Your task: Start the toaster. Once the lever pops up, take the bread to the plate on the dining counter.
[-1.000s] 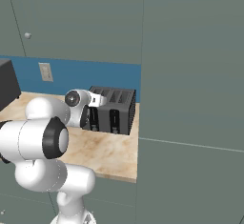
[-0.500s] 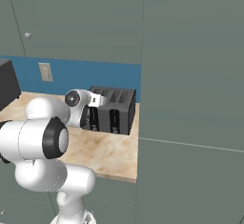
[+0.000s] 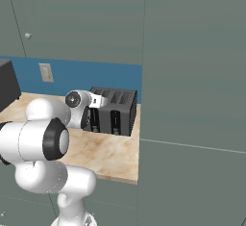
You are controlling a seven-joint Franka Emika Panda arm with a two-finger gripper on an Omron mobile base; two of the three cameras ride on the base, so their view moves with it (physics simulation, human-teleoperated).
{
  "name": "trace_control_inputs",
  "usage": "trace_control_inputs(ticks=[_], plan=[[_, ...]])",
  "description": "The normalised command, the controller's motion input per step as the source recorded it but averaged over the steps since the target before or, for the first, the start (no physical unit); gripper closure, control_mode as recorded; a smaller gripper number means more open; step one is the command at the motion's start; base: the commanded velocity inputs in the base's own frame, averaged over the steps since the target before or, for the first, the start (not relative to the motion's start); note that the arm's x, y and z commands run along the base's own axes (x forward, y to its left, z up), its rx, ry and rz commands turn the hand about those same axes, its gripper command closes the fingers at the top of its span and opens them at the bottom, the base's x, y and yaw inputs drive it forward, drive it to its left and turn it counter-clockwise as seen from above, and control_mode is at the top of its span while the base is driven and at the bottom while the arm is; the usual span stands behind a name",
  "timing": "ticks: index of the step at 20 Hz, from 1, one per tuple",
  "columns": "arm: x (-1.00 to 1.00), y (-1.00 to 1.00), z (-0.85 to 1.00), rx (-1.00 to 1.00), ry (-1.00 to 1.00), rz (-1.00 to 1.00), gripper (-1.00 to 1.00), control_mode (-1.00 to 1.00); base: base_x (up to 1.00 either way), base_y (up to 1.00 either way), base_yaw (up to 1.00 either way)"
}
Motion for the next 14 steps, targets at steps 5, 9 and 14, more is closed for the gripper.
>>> trace_control_inputs(ticks=[5, 9, 14], plan=[[0.0, 0.0, 0.0, 0.0, 0.0, 0.0, -1.0, -1.0, 0.0, 0.0, 0.0], [0.0, 0.0, 0.0, 0.0, 0.0, 0.0, -1.0, -1.0, 0.0, 0.0, 0.0], [0.0, 0.0, 0.0, 0.0, 0.0, 0.0, -1.0, -1.0, 0.0, 0.0, 0.0]])
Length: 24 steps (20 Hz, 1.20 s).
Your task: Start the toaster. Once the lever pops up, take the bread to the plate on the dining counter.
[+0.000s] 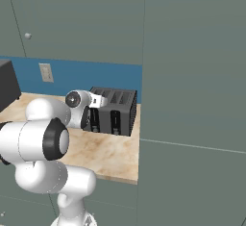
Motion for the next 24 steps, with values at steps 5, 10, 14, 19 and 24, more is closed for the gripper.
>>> trace_control_inputs(ticks=[5, 10, 14, 19, 24], plan=[[0.0, 0.0, 0.0, 0.0, 0.0, 0.0, -1.0, -1.0, 0.0, 0.0, 0.0], [0.0, 0.0, 0.0, 0.0, 0.0, 0.0, -1.0, -1.0, 0.0, 0.0, 0.0], [0.0, 0.0, 0.0, 0.0, 0.0, 0.0, -1.0, -1.0, 0.0, 0.0, 0.0], [0.0, 0.0, 0.0, 0.0, 0.0, 0.0, -1.0, -1.0, 0.0, 0.0, 0.0], [0.0, 0.0, 0.0, 0.0, 0.0, 0.0, -1.0, -1.0, 0.0, 0.0, 0.0]])
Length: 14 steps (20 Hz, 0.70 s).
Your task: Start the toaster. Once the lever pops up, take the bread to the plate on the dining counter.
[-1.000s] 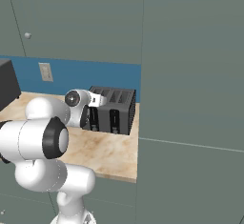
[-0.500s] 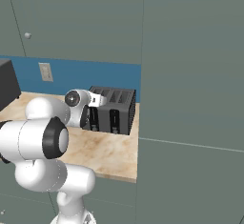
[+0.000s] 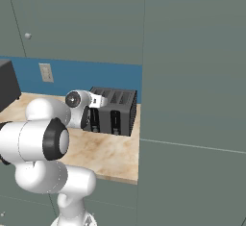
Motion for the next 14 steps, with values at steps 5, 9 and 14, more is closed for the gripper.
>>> trace_control_inputs(ticks=[5, 9, 14], plan=[[0.0, 0.0, 0.0, 0.0, 0.0, 0.0, -1.0, -1.0, 0.0, 0.0, 0.0], [0.0, 0.0, 0.0, 0.0, 0.0, 0.0, -1.0, -1.0, 0.0, 0.0, 0.0], [0.0, 0.0, 0.0, 0.0, 0.0, 0.0, -1.0, -1.0, 0.0, 0.0, 0.0]])
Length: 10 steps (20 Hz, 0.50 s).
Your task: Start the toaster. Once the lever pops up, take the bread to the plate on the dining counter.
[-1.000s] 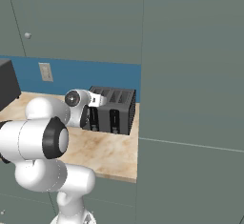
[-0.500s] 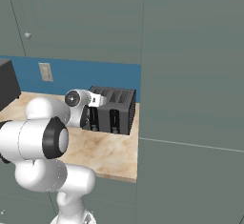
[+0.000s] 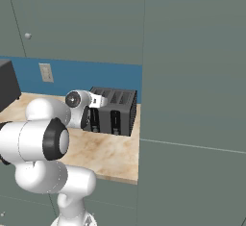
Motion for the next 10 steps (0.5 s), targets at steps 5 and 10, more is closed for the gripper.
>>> trace_control_inputs(ticks=[5, 10], plan=[[0.0, 0.0, 0.0, 0.0, 0.0, 0.0, -1.0, -1.0, 0.0, 0.0, 0.0], [0.0, 0.0, 0.0, 0.0, 0.0, 0.0, -1.0, -1.0, 0.0, 0.0, 0.0]])
